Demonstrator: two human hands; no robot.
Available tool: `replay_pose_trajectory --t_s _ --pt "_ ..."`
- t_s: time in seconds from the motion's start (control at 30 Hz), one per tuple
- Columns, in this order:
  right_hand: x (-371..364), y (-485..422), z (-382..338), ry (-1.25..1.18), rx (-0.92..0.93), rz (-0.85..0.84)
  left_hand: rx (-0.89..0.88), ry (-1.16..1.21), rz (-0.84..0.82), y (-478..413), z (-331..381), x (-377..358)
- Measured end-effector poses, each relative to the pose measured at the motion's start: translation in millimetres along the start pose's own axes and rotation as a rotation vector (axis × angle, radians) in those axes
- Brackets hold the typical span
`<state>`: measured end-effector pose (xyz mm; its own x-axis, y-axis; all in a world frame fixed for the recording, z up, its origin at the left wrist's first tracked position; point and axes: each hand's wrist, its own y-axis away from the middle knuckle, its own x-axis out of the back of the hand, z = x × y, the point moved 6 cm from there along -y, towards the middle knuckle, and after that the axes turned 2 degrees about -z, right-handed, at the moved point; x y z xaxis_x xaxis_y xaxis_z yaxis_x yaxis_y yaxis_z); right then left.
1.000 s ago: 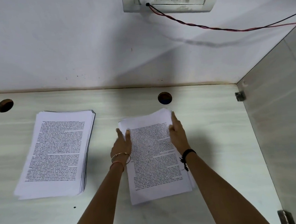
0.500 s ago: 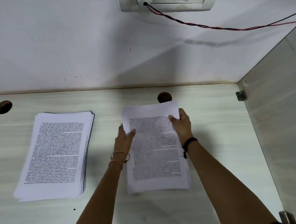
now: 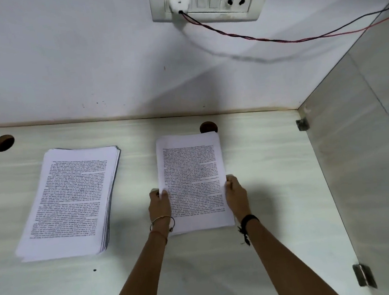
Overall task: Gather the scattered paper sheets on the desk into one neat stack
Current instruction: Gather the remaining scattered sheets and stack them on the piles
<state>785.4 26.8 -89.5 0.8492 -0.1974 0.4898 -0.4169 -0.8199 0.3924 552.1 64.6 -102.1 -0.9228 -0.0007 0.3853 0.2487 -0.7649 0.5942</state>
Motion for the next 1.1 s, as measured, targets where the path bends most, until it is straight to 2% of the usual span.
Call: replay_pose_trajectory --t_s 0.07,0.17,0.27,0.33,0.37,0.43,0.5,0.53,0.63,0.67,0.7,0.83,0.9,1.1 --pt "-3.5 8.1 5.0 0.045 0.016 -0.058 0.012 0.0 0.042 7.1 -2.5 -1.3" --pt "5.9 14.3 12.6 0.026 0.018 0.041 0.044 0.014 0.082 15.4 -7.9 -2.7" --pt "-7.3 21.3 9.0 0.138 0.043 -0.221 0.064 0.003 0.056 19.2 -14.5 -9.1" --pt "-1.0 20.9 14.9 0.076 -0.031 -0.239 0.067 -0.023 0.042 26.4 -15.8 -11.6" --pt "6.3 20.1 20.2 -0.048 -0.084 -0.172 0.068 -0.028 0.041 31.0 -16.6 -10.4" --pt "18.5 25.1 34.1 -0.504 -0.194 -0.033 0.089 0.036 0.042 36.7 -19.1 -11.9" --pt "14.1 35.2 45.9 -0.884 -0.234 -0.029 0.141 0.087 0.007 40.0 -25.2 -22.1" --pt "9.4 41.1 46.5 -0.935 -0.229 -0.061 0.185 0.122 -0.051 42.0 -29.1 -33.2" --pt "6.8 48.6 53.8 -0.824 -0.239 -0.01 0.294 0.319 -0.404 55.4 -32.4 -71.0" --pt "11.2 46.2 57.9 -0.764 -0.233 0.001 0.278 0.343 -0.456 55.2 -27.6 -71.3" --pt "18.0 43.6 60.9 -0.701 -0.227 -0.018 0.231 0.339 -0.444 47.2 -22.7 -63.9" --pt "55.6 31.4 76.0 -0.522 -0.201 -0.198 0.094 0.356 -0.174 -9.2 -5.5 -5.3" --pt "74.1 25.8 87.7 -0.47 -0.225 -0.183 0.071 0.171 -0.151 -24.5 -4.0 12.1" --pt "78.9 20.5 81.9 -0.401 -0.185 0.044 -0.065 -0.346 -0.357 -14.1 9.7 -15.6"
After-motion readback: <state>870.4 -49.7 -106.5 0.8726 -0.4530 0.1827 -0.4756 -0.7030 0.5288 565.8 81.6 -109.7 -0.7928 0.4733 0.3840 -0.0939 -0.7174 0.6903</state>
